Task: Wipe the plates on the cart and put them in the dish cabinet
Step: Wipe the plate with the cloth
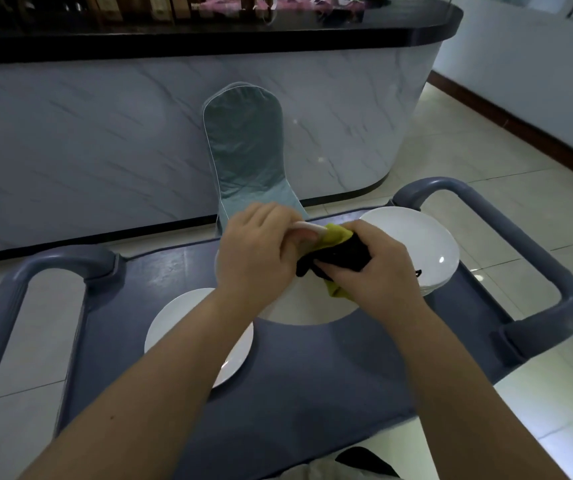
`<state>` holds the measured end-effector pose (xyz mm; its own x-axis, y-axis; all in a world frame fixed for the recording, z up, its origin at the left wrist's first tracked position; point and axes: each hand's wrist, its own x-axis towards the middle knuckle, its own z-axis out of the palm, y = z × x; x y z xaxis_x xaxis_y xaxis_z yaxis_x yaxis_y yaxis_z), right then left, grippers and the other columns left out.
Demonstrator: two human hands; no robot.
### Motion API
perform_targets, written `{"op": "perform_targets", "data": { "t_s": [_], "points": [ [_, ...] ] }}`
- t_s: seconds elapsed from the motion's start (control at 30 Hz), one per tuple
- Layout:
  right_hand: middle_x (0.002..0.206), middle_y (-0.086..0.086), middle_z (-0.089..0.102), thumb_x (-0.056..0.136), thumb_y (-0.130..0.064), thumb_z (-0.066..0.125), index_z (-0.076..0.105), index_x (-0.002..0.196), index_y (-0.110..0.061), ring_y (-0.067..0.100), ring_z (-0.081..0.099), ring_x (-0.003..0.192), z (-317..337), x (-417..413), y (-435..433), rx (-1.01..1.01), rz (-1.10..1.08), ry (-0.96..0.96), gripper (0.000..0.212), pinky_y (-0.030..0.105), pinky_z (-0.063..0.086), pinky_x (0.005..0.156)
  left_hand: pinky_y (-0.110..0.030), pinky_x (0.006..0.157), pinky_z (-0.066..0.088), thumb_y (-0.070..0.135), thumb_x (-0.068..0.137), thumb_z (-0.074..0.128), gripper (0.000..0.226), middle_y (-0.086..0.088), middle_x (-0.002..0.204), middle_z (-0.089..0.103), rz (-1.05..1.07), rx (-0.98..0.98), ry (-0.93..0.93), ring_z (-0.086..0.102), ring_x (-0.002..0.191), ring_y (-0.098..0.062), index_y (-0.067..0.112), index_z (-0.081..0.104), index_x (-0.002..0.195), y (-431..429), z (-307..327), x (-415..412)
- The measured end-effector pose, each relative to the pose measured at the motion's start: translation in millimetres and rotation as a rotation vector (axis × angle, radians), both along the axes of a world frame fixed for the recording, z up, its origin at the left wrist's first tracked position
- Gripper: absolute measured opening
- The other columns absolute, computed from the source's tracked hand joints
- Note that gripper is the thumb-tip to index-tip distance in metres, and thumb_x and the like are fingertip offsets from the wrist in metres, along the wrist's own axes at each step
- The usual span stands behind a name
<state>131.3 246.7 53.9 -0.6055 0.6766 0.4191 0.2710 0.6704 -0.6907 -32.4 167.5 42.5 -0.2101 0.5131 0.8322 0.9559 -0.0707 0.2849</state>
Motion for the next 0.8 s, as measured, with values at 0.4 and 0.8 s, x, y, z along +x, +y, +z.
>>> {"op": "perform_targets", "data": {
  "t_s": [0.4, 0.8],
  "points": [
    [0.075, -0.009, 0.067, 0.072, -0.016, 0.085, 0.065, 0.081, -0.027, 0.001, 0.062, 0.074, -86, 14, -12, -0.485, -0.261, 0.092, 0.025, 0.018, 0.05, 0.066, -0.036, 0.085, 0.04, 0.036, 0.1, 0.038, 0.024, 0.0, 0.098, 0.061, 0.319, -0.307, -0.776, 0.054, 0.096, -0.028, 0.021, 0.057, 0.1, -27, -102, 16],
    [0.082, -0.013, 0.065, 0.074, -0.027, 0.083, 0.062, 0.09, -0.032, 0.002, 0.06, 0.081, -16, 22, -5, -0.278, -0.083, -0.022, 0.027, 0.012, 0.047, 0.066, -0.024, 0.063, 0.045, 0.025, 0.085, 0.07, 0.005, 0.013, 0.073, 0.065, 0.004, -0.12, -0.459, 0.058, 0.071, -0.007, 0.023, 0.071, 0.081, -5, -15, 12]
  ]
}}
